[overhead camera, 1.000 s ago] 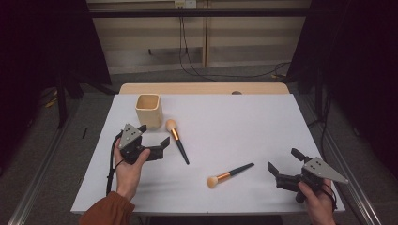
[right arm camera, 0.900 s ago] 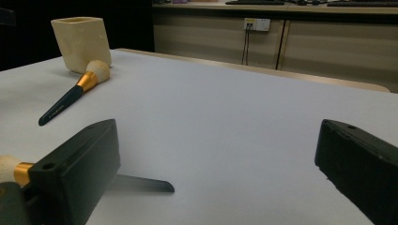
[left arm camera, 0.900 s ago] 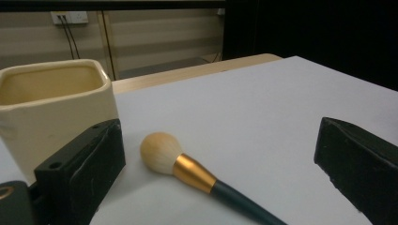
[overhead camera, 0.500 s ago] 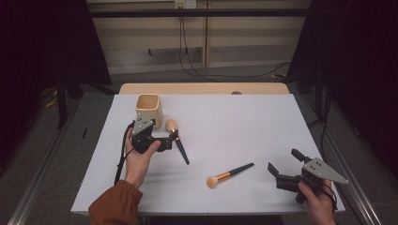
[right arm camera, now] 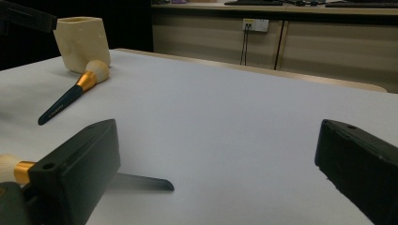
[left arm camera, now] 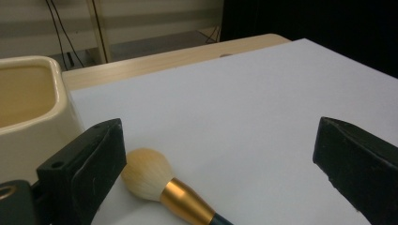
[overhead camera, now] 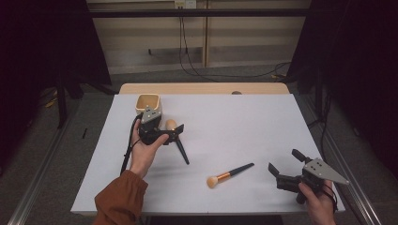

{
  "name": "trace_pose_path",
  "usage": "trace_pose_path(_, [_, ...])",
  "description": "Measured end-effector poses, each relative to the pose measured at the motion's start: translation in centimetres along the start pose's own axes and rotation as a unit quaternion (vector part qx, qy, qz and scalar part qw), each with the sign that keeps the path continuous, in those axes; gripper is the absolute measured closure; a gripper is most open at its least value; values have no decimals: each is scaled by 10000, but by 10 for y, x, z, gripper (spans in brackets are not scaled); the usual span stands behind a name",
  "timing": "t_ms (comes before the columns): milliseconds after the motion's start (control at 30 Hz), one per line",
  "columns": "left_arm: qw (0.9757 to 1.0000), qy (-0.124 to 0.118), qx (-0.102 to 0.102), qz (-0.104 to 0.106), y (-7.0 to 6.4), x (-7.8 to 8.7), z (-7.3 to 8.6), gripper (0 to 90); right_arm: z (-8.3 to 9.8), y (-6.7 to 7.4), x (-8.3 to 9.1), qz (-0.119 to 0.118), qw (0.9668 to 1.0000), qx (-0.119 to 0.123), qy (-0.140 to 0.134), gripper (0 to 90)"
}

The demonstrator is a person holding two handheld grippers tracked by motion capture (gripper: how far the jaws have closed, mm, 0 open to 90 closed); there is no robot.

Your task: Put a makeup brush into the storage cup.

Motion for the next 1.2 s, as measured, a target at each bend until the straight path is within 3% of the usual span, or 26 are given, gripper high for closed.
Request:
trace_pose_path(167, [9989, 459, 61, 57, 3, -8, 4, 29, 0, 0, -1, -9, 10000, 46, 33, 0])
trace_pose_path(200, [9977, 665, 119, 43, 3, -11, 4, 29, 0, 0, -1, -2, 10000, 37, 30, 0])
trace_pose_path(233, [9977, 665, 119, 43, 3, -11, 4, 29, 1, 1, -1, -7, 10000, 28, 26, 0])
trace_pose_path(333, [9947, 1017, 120, 129, 2, -15, 1, 31, 1, 1, -1, -12, 10000, 29, 27, 0])
trace_pose_path(467, [9920, 1254, 68, 141, 1, -17, -1, 43, 1, 1, -1, -16, 10000, 44, 44, 0])
trace_pose_path(500, [9892, 1453, 120, 144, 0, -19, -2, 43, 1, 1, -1, -20, 10000, 42, 39, 0])
trace_pose_path(600, [9843, 1750, 140, 183, 0, -23, -3, 43, 1, 1, -1, -25, 10000, 41, 41, 0])
trace_pose_path(733, [9809, 1914, 187, 299, -3, -26, -7, 51, 1, 2, -1, -27, 10000, 64, 48, 0])
trace_pose_path(800, [9770, 2102, 218, 280, -3, -27, -7, 52, 1, 2, -1, -25, 10000, 56, 50, 0])
trace_pose_path(900, [9713, 2322, 419, 313, 0, -28, -6, 65, 1, 2, -1, -26, 10000, 52, 48, 0])
trace_pose_path(933, [9713, 2322, 419, 313, 0, -28, -6, 65, 1, 2, 0, -21, 10000, 59, 52, 0])
trace_pose_path(1000, [9653, 2561, 451, 251, 2, -31, -3, 65, 1, 2, 0, -11, 10000, 83, 52, 0])
trace_pose_path(1033, [9645, 2587, 483, 198, 3, -32, -2, 67, 1, 1, 0, -17, 10000, 75, 56, 0])
trace_pose_path(1100, [9609, 2735, 434, 70, 4, -33, 0, 75, 1, 2, 0, -16, 9999, 82, 57, 0])
trace_pose_path(1167, [9550, 2918, 534, 75, 6, -33, 2, 73, 1, 2, -1, -14, 10000, 75, 64, 0])
trace_pose_path(1200, [9509, 3046, 547, 90, 6, -34, 4, 68, 1, 2, -1, -23, 10000, 67, 64, 0])
Point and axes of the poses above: each handheld gripper's, and its own axes: x roughly backward along the jaws, z roughly out of its underside, y roughly to its left, the point moved 3 cm from there along -x, roughly forward along the jaws, and after that the axes turned 6 degrees about -x, right-handed, at the moved point
